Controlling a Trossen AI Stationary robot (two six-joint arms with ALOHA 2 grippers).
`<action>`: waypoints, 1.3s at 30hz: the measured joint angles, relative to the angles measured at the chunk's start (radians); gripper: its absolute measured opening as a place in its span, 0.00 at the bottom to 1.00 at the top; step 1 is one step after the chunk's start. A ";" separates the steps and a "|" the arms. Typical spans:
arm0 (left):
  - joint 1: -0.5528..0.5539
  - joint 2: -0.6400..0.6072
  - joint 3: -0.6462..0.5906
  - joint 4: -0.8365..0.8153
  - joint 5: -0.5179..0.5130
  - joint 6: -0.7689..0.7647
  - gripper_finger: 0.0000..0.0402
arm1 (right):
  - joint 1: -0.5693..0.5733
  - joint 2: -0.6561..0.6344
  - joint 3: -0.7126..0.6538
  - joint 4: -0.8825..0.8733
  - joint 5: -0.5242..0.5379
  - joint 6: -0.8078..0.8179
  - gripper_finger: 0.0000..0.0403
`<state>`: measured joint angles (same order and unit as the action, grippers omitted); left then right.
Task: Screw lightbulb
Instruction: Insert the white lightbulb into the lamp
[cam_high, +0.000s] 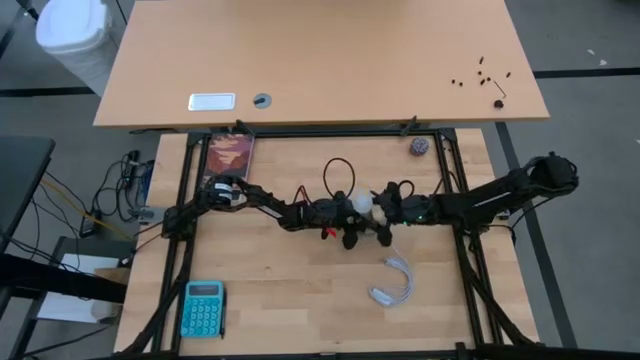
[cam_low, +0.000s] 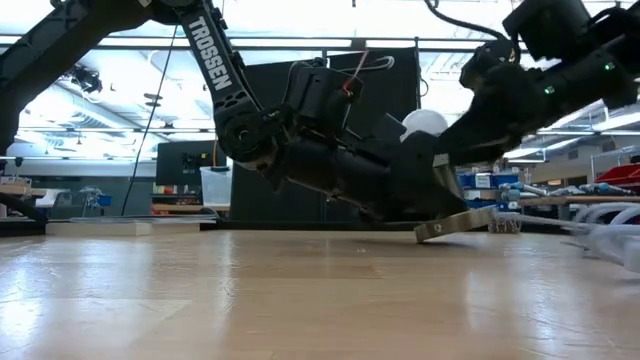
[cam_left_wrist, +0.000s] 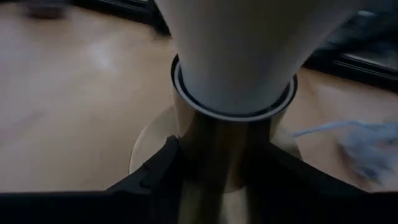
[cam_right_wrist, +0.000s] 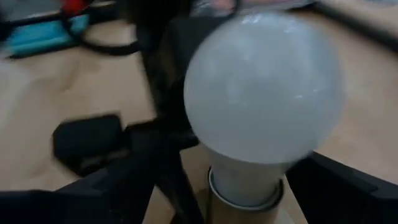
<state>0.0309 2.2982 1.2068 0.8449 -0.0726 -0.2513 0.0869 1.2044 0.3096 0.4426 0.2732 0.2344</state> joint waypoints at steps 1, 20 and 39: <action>-0.001 0.000 0.000 0.002 0.035 0.009 0.46 | -0.007 0.006 -0.006 0.008 -0.053 0.010 0.84; -0.001 0.001 0.000 0.020 0.153 0.037 0.46 | -0.069 0.078 -0.031 0.237 -0.119 -0.082 0.73; -0.001 -0.006 0.003 0.012 0.146 0.041 0.46 | -0.071 0.202 -0.035 0.378 -0.135 -0.071 0.45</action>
<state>0.0296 2.2925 1.2098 0.8570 0.0733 -0.2099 0.0154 1.4067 0.2742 0.8203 0.1377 0.1637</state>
